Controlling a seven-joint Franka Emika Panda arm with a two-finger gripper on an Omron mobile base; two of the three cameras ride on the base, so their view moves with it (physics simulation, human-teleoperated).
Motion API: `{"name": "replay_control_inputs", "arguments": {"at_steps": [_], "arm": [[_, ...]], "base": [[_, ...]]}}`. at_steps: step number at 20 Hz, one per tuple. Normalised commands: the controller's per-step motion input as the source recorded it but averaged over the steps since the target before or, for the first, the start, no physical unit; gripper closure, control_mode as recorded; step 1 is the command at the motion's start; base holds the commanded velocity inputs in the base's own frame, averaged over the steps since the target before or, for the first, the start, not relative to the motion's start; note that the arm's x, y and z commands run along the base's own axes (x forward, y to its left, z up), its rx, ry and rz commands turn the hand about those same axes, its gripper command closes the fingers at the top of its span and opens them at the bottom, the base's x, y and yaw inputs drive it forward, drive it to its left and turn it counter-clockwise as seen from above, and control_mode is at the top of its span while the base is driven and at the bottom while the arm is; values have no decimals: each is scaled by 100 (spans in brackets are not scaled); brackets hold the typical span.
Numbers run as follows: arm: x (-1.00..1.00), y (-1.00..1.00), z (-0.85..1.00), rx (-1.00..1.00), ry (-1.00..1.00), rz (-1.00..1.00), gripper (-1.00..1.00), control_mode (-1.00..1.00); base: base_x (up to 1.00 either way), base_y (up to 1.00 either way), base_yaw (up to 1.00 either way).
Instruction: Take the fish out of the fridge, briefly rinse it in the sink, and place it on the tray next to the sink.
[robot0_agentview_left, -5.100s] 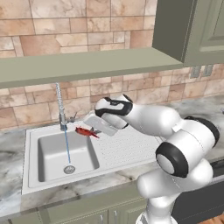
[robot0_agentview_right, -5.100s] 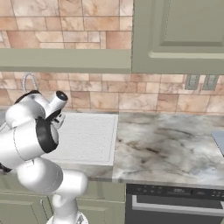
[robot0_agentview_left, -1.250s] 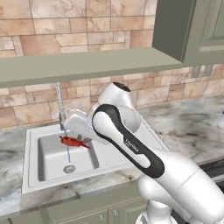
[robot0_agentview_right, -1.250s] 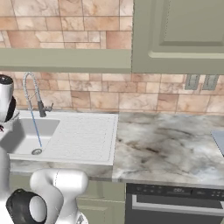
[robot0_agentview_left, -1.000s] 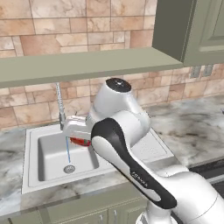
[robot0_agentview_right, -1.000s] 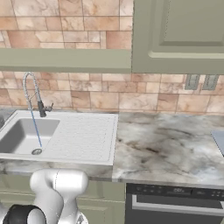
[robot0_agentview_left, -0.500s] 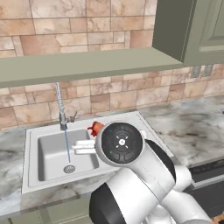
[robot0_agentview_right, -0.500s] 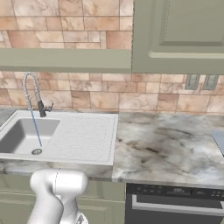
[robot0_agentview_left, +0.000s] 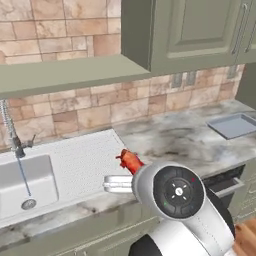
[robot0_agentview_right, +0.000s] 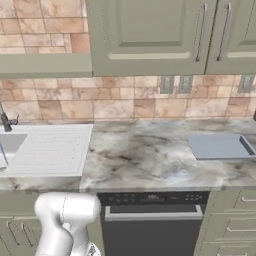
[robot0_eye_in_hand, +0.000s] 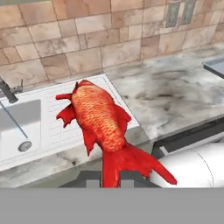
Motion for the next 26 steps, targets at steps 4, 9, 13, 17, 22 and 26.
{"name": "replay_control_inputs", "arguments": {"at_steps": [4, 9, 13, 17, 22, 26], "arm": [[0, 0, 0, 0, 0, 0, 100, 100], [0, 0, 0, 0, 0, 0, 100, 100], [0, 0, 0, 0, 0, 0, 100, 100], [0, 0, 0, 0, 0, 0, 100, 100], [0, 0, 0, 0, 0, 0, 100, 100], [0, 0, 0, 0, 0, 0, 100, 100]], "base": [[6, -100, -31], [25, -100, -26], [18, -100, -22], [21, -100, -8], [72, -100, -1], [75, -78, 8]]}}
